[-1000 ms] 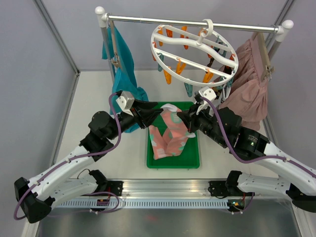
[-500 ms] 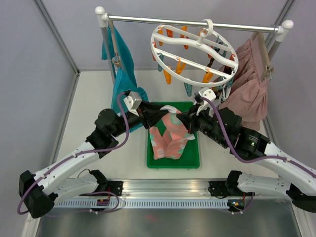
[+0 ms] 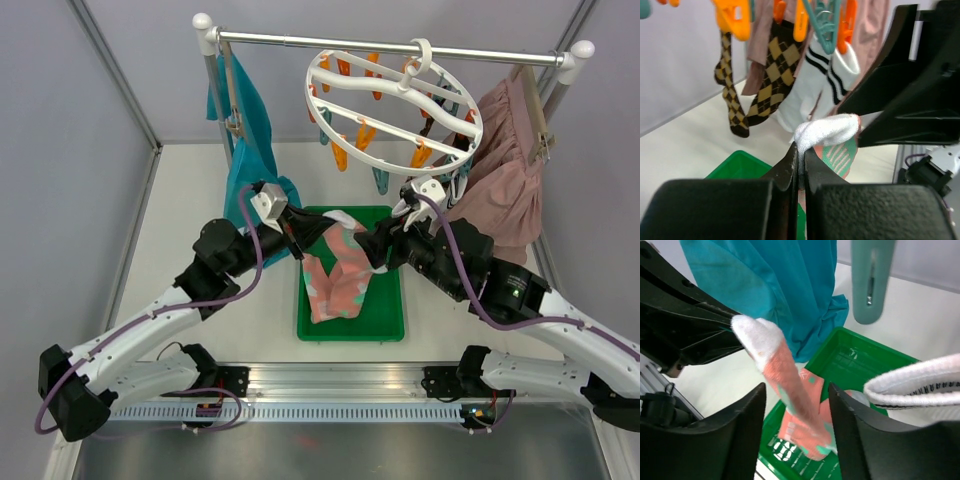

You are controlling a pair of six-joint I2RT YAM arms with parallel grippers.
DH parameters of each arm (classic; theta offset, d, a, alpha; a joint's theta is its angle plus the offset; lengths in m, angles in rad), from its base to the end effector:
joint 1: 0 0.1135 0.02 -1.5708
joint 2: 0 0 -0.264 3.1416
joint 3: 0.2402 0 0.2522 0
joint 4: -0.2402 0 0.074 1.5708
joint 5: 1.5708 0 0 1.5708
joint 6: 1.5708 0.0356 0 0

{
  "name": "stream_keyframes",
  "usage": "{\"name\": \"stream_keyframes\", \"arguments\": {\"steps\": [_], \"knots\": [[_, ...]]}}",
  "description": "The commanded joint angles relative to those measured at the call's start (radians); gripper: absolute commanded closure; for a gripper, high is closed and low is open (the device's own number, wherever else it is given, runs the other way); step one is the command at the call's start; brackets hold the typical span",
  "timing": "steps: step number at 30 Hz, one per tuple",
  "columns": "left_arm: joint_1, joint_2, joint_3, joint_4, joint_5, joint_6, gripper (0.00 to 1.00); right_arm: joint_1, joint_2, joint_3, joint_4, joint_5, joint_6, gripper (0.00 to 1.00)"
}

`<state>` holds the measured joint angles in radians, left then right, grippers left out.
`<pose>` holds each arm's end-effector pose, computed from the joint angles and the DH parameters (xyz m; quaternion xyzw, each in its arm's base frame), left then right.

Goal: Clip the socks to the hanger
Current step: Move the clothesline to the center of the board.

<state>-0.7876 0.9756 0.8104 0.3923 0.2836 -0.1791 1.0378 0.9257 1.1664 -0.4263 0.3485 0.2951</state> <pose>0.1544 -0.1692 0.3754 0.2901 0.5547 -0.4380 0.6452 0.1073 0.1579 0.4213 -0.1719 0.7464 0.2839 0.5768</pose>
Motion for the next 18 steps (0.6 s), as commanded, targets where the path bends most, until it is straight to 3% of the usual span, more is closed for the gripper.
{"name": "stream_keyframes", "arguments": {"steps": [1,7,12,14,18], "knots": [[-0.002,0.009,0.070,-0.065,-0.121,-0.010,0.98,-0.001,-0.060,0.029,0.018,0.024,0.009,0.38],[-0.002,0.032,0.151,-0.179,-0.329,-0.031,0.98,-0.001,-0.062,0.129,0.090,-0.054,0.084,0.33],[-0.002,0.101,0.245,-0.325,-0.516,-0.069,0.98,0.005,0.197,0.376,-0.003,0.010,0.116,0.38],[-0.002,0.132,0.283,-0.372,-0.543,-0.082,0.98,0.053,0.267,0.521,-0.054,0.079,0.089,0.38],[-0.001,0.158,0.314,-0.386,-0.558,-0.085,0.98,0.224,0.476,0.774,-0.147,0.417,0.001,0.37]]}}
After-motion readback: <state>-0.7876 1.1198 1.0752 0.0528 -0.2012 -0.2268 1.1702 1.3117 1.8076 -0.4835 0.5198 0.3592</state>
